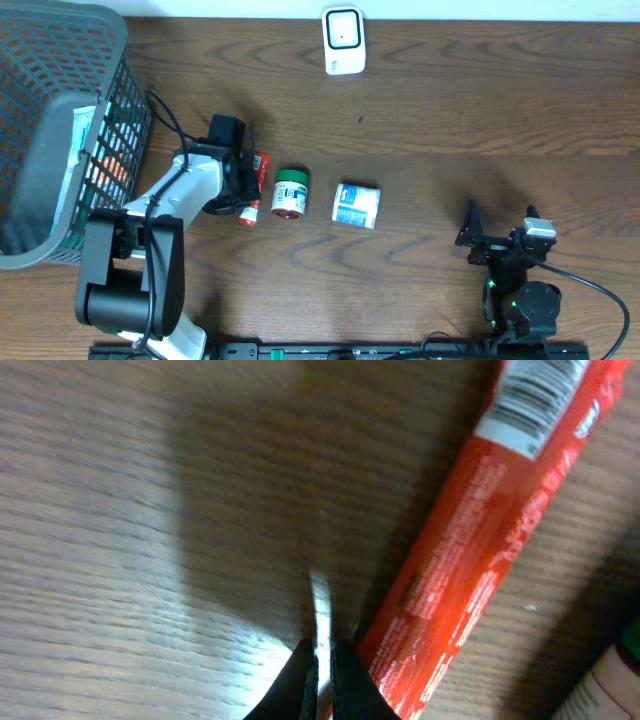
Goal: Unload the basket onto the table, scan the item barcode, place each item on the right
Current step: 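Move the left gripper back over the grey basket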
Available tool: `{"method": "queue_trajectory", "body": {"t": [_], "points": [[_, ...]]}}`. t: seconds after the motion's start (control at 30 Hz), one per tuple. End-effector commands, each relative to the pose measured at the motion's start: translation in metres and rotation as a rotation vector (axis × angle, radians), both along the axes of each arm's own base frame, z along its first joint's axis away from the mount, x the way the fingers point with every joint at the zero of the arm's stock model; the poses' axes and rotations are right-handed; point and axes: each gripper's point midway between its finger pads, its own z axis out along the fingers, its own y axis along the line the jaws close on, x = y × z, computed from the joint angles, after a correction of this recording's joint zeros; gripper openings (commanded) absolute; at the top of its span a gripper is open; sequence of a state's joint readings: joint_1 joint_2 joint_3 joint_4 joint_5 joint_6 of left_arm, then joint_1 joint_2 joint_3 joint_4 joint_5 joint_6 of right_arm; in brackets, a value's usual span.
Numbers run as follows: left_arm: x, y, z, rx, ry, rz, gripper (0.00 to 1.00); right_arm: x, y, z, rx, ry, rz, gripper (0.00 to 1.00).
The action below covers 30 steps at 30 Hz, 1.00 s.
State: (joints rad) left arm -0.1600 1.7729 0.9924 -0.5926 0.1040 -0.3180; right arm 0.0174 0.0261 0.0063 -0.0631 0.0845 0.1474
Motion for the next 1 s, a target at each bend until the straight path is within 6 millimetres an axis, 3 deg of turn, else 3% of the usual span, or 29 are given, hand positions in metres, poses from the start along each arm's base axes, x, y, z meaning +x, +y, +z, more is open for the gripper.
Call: {"method": "queue_trajectory", "body": {"t": [0.0, 0.1, 0.33, 0.5, 0.63, 0.7, 0.87, 0.97], "points": [[-0.005, -0.007, 0.001, -0.04, 0.013, 0.002, 0.07, 0.0, 0.001, -0.001, -0.015, 0.005, 0.003, 0.99], [-0.006, -0.012, 0.002, -0.067, 0.017, -0.001, 0.07, 0.0, 0.001, -0.001, -0.015, 0.005, 0.003, 0.99], [0.003, 0.0, 0.006, 0.001, -0.014, 0.007, 0.07, 0.0, 0.001, -0.001, -0.015, 0.005, 0.003, 0.99], [0.025, 0.012, 0.035, 0.078, -0.111, 0.022, 0.07, 0.0, 0.001, -0.001, -0.015, 0.005, 0.003, 0.99], [0.046, 0.02, 0.084, 0.125, -0.203, 0.031, 0.08, 0.0, 0.001, -0.001, -0.015, 0.005, 0.002, 0.99], [0.055, 0.02, 0.12, 0.129, -0.25, 0.03, 0.09, 0.0, 0.001, -0.001, -0.015, 0.005, 0.003, 0.99], [0.074, 0.03, 0.211, 0.117, -0.371, 0.074, 0.22, 0.0, 0.001, -0.001, -0.015, 0.005, 0.002, 0.99], [0.083, 0.054, 0.264, 0.115, -0.464, 0.144, 0.33, 0.0, 0.001, -0.001, -0.015, 0.005, 0.003, 0.99]]}}
